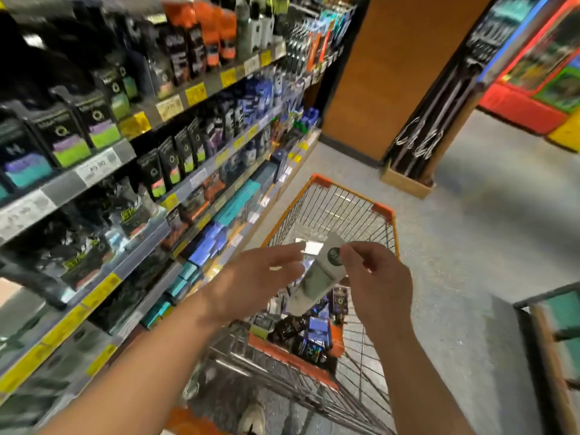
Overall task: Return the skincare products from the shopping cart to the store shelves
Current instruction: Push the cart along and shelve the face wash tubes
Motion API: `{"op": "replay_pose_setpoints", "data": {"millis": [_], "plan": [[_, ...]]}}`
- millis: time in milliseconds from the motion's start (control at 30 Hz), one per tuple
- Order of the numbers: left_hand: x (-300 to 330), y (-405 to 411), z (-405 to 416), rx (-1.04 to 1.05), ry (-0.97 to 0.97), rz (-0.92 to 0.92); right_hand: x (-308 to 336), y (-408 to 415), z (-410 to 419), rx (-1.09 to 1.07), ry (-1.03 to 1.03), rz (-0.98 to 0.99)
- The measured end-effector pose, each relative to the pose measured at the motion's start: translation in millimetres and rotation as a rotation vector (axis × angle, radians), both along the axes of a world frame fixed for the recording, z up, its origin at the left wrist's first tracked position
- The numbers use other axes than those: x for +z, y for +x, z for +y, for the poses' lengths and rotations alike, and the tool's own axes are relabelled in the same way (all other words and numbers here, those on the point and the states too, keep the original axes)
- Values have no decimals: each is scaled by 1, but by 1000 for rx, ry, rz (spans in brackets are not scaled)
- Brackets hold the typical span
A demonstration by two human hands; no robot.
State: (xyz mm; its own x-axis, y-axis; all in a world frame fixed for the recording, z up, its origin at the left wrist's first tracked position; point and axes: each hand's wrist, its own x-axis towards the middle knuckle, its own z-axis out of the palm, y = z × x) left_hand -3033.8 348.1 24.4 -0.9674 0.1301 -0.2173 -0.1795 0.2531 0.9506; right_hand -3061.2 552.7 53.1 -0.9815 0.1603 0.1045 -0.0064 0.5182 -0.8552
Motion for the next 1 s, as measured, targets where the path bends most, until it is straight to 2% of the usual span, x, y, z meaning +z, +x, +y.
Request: {"op": "replay_pose_setpoints", "data": {"millis": [167, 367, 500, 667, 800, 933, 1000], "plan": [[50, 15, -4, -148, -2, 123, 70, 8, -21, 139, 49, 148], [82, 30, -26, -55, -51, 251, 123, 3, -51, 315, -133, 269], [102, 46, -40, 117, -137, 275, 135, 2, -71, 458, -198, 319], [128, 78, -57, 295, -95, 277, 146, 6, -96, 627, -347, 203], [146, 108, -68, 511, -24, 326, 145, 15, -114, 845, -298, 98], [164, 146, -79, 747, -4, 401, 136, 36, -150, 1143, -160, -8], [170, 165, -84, 859, -7, 423, 134, 54, -169, 1272, -173, -52]]}}
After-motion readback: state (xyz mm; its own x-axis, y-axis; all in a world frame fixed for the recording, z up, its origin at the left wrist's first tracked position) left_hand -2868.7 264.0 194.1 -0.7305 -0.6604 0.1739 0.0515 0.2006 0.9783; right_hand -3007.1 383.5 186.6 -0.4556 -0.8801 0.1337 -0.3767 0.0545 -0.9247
